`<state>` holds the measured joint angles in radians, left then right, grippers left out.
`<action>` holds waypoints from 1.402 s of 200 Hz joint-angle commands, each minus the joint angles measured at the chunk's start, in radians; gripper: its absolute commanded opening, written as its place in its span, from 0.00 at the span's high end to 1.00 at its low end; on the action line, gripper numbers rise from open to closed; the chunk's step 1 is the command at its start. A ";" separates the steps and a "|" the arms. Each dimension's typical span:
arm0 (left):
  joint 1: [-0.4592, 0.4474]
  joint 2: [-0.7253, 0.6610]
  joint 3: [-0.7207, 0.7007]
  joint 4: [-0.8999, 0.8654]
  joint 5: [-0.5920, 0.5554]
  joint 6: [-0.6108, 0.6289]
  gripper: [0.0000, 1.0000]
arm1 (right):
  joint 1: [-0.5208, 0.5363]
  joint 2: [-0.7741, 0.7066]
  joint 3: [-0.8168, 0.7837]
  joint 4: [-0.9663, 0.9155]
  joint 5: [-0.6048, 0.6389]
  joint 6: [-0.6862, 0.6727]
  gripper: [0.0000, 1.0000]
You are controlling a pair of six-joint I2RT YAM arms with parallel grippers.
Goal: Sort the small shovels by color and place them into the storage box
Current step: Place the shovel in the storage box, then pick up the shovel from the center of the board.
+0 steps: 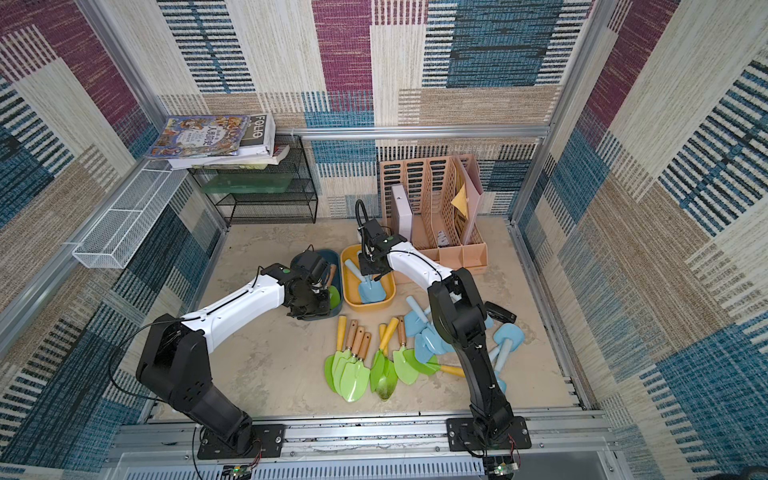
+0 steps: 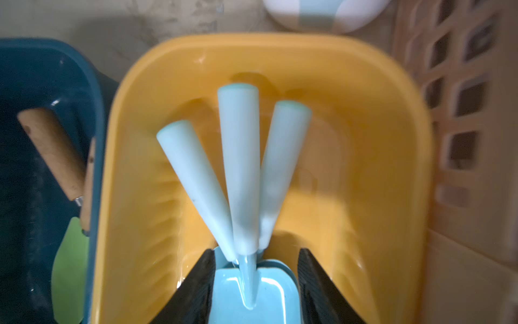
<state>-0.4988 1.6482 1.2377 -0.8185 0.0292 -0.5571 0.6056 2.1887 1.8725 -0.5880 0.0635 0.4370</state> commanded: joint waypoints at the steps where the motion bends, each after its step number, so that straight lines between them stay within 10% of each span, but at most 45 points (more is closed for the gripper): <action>1: -0.009 0.007 -0.002 -0.025 0.008 0.022 0.52 | 0.003 -0.070 -0.041 0.056 0.093 0.013 0.49; 189: -0.136 0.217 -0.017 -0.043 0.125 0.055 0.57 | -0.030 -0.343 -0.415 0.151 0.190 0.080 0.51; 280: -0.168 0.211 0.001 -0.075 0.073 0.043 0.93 | -0.034 -0.377 -0.472 0.160 0.194 0.094 0.51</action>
<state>-0.6544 1.8702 1.2293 -0.7853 0.1074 -0.5125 0.5728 1.8244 1.4048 -0.4435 0.2428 0.5190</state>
